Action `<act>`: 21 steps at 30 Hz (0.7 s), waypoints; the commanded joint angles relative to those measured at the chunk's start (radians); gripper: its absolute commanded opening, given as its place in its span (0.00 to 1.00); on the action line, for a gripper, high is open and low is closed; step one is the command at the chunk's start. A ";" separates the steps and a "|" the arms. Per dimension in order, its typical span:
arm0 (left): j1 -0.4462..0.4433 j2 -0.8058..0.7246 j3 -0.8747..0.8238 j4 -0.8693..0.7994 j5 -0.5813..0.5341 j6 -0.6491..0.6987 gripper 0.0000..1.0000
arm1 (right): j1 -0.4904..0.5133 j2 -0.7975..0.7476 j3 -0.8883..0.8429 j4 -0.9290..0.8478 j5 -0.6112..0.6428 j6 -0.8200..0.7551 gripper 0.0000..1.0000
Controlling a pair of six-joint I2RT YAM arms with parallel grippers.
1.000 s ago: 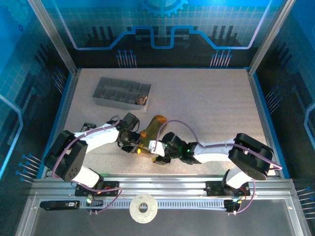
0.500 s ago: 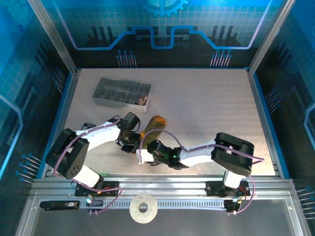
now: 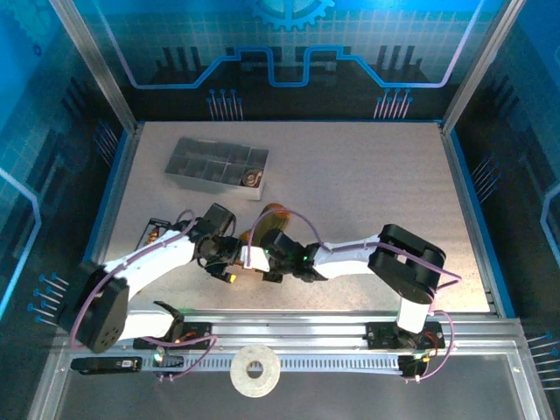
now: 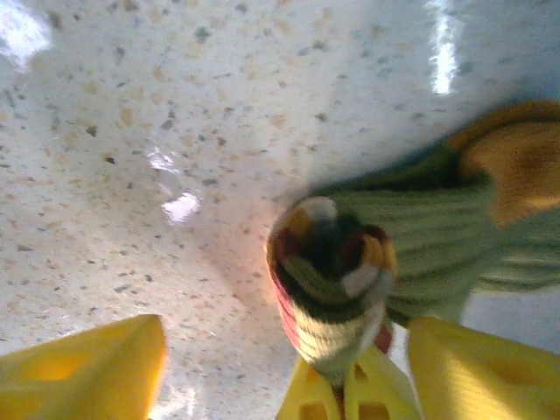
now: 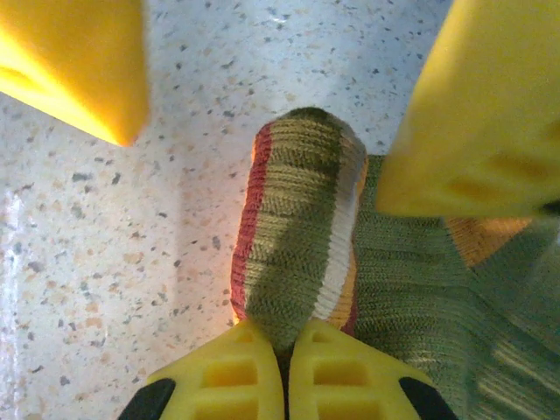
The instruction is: Roll the socks
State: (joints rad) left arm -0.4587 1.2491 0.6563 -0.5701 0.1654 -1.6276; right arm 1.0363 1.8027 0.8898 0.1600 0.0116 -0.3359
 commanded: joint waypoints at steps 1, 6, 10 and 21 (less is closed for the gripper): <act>0.011 -0.099 -0.066 0.051 -0.065 -0.006 0.79 | -0.059 0.077 0.032 -0.203 -0.238 0.138 0.00; 0.010 -0.161 -0.152 0.187 -0.075 -0.008 0.70 | -0.130 0.126 0.078 -0.239 -0.392 0.245 0.00; 0.008 -0.171 -0.189 0.281 -0.085 0.016 0.54 | -0.180 0.187 0.137 -0.304 -0.488 0.311 0.00; -0.017 -0.074 -0.215 0.410 -0.086 0.078 0.53 | -0.252 0.280 0.249 -0.418 -0.633 0.428 0.00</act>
State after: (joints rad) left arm -0.4679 1.1473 0.4660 -0.2100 0.0963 -1.5871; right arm 0.7956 2.0087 1.1477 -0.0864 -0.6079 0.0284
